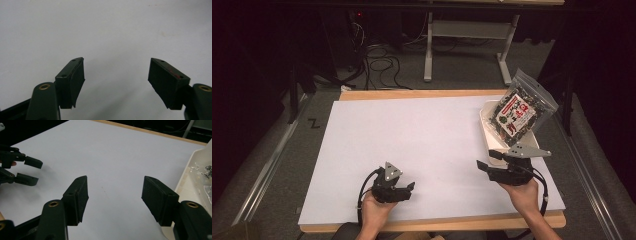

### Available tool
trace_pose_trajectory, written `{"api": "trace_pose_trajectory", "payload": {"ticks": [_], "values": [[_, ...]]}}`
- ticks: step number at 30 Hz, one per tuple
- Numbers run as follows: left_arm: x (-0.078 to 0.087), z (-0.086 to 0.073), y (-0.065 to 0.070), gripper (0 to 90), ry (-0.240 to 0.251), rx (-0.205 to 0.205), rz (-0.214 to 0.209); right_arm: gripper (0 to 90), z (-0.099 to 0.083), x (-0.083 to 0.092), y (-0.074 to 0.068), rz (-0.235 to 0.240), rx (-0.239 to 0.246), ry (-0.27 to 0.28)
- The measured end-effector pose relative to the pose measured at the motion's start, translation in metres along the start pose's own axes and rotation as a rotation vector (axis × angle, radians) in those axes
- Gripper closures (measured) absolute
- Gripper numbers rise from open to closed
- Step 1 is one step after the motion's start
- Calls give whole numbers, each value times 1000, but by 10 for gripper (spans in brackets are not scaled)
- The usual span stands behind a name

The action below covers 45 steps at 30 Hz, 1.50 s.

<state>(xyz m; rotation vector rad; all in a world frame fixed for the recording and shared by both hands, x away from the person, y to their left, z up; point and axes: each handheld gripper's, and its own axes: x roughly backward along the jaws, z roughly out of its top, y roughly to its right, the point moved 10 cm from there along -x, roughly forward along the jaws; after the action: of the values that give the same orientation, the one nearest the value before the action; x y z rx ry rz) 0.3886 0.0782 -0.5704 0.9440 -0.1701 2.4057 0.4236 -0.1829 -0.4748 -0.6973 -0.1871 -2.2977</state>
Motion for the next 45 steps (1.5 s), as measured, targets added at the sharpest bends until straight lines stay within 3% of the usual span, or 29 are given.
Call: {"api": "trace_pose_trajectory", "payload": {"ticks": [31,45], "values": [[0,0,0,298,1,-1,-1,427,-15,-42,4,2,-17,-118],[-1,1,0,299,-1,-8,4,433,-27,-54,7,-3,-35,-129]]}}
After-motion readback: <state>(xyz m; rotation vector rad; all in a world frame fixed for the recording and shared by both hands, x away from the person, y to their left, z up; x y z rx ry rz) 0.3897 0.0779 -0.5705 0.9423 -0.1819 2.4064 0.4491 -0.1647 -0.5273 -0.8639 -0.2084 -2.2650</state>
